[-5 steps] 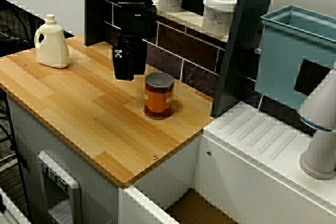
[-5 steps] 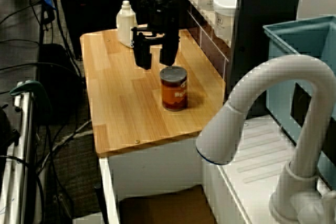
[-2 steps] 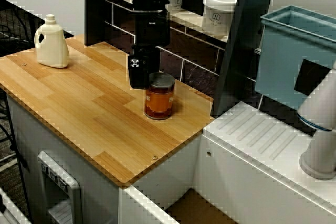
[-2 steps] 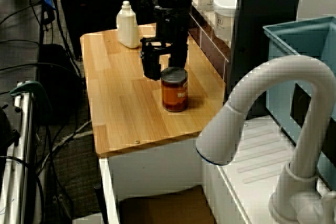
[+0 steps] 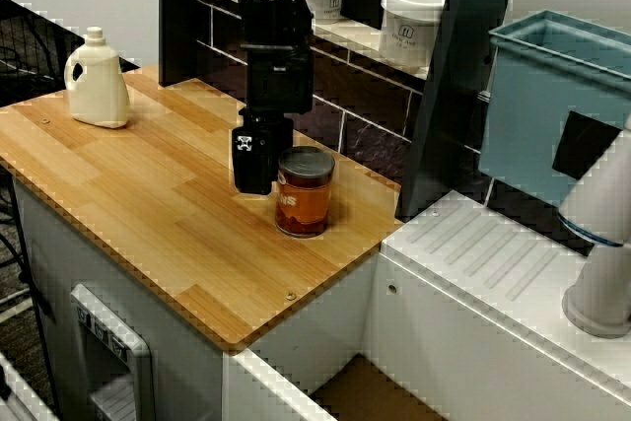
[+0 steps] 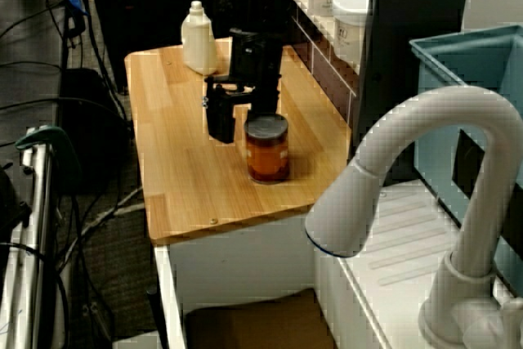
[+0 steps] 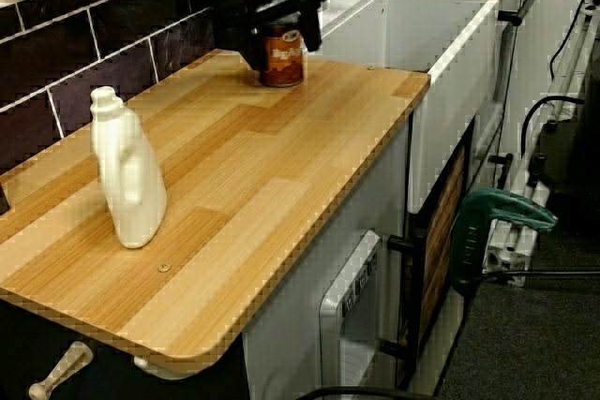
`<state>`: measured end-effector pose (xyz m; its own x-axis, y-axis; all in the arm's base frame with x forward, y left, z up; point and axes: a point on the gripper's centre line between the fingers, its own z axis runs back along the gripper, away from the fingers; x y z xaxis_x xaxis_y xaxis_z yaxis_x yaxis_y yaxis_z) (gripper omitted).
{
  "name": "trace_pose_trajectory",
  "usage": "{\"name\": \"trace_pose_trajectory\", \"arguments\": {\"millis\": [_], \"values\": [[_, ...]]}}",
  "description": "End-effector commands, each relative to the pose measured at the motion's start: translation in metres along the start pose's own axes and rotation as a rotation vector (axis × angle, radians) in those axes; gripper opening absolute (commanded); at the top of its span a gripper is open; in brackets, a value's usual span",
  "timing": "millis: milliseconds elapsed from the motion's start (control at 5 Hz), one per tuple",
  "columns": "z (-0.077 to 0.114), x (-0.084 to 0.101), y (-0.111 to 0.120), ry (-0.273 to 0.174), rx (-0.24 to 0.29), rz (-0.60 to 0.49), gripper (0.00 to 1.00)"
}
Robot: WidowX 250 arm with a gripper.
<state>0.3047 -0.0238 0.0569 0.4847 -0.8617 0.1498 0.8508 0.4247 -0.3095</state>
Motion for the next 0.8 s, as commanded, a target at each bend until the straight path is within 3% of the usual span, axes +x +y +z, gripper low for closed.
{"name": "trace_pose_trajectory", "arguments": {"millis": [0, 200, 400, 600], "values": [[0.021, 0.001, -0.029, -0.035, 0.047, -0.048, 1.00], [0.028, -0.005, -0.028, -0.047, 0.047, 0.019, 1.00], [0.045, -0.015, -0.032, -0.126, 0.078, 0.229, 1.00], [0.050, -0.011, -0.039, -0.128, 0.100, 0.329, 1.00]]}}
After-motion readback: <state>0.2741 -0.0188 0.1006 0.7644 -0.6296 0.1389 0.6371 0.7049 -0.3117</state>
